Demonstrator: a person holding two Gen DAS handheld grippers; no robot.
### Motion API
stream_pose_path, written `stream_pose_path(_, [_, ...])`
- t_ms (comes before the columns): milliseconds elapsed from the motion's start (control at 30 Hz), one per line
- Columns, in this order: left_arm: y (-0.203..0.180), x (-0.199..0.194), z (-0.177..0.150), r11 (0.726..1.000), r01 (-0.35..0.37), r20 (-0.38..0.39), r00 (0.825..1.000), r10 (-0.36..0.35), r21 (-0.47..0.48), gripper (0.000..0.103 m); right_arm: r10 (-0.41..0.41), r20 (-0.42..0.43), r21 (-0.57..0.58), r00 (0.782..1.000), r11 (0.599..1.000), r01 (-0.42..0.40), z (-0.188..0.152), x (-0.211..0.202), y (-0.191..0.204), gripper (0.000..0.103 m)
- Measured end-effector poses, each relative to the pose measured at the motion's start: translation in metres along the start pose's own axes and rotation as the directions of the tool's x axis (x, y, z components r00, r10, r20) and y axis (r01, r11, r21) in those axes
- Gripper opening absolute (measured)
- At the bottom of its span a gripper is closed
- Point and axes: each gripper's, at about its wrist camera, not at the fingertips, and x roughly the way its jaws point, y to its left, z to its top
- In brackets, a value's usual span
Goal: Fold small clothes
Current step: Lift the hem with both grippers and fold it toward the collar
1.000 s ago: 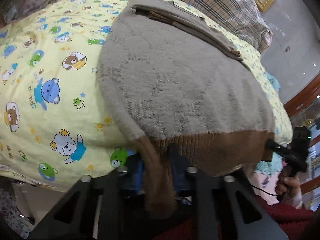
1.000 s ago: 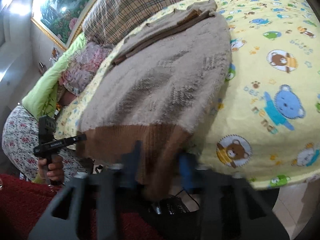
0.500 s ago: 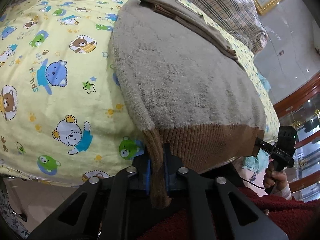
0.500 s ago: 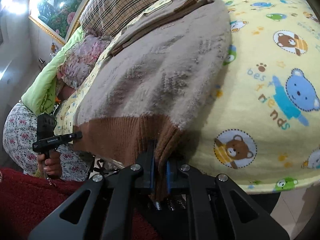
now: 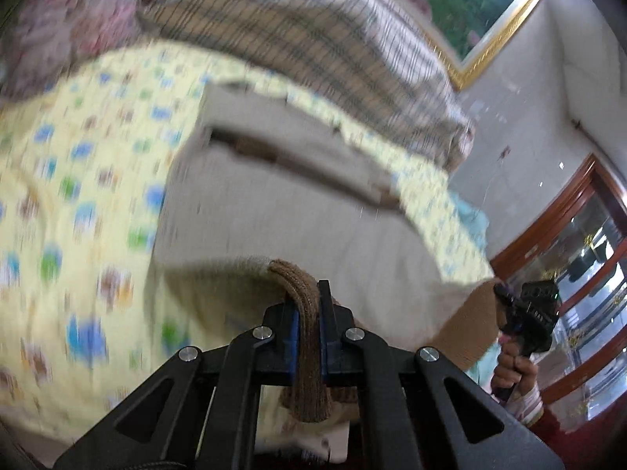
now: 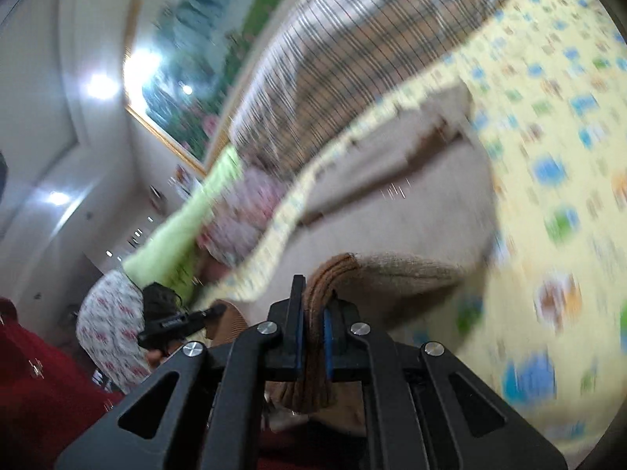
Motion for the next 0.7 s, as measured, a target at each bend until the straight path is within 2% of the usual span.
stream_pose_path(133, [-0.004,0.010,0.043,1.000,0.003,0.078,0.997,-0.005,0.025,0.005,0.007,0.051,-0.031,0.999,1.000,-0.005,0.038,0.020,0.001,0.009])
stream_pose_path(300, [0.002,0.032,0.090,0.999,-0.023,0.131,0.991,0.018,0.034,0.005,-0.052,0.103,-0.033,0.993,0.998,0.056,0.083,0.047,-0.005,0.009])
stream_pose_path(400, [0.007,0.050,0.117,0.996,-0.071,0.154,0.986,0.063,0.048,0.005,-0.112,0.107,-0.040,0.988,0.992,0.117,0.109,0.069,-0.014,0.009])
stream_pose_path(700, [0.029,0.127,0.184,0.987,-0.152,0.124,0.982,0.144,0.054,0.004,-0.267,0.107,0.008,0.958,0.963,0.268,0.176,0.138,-0.056,0.009])
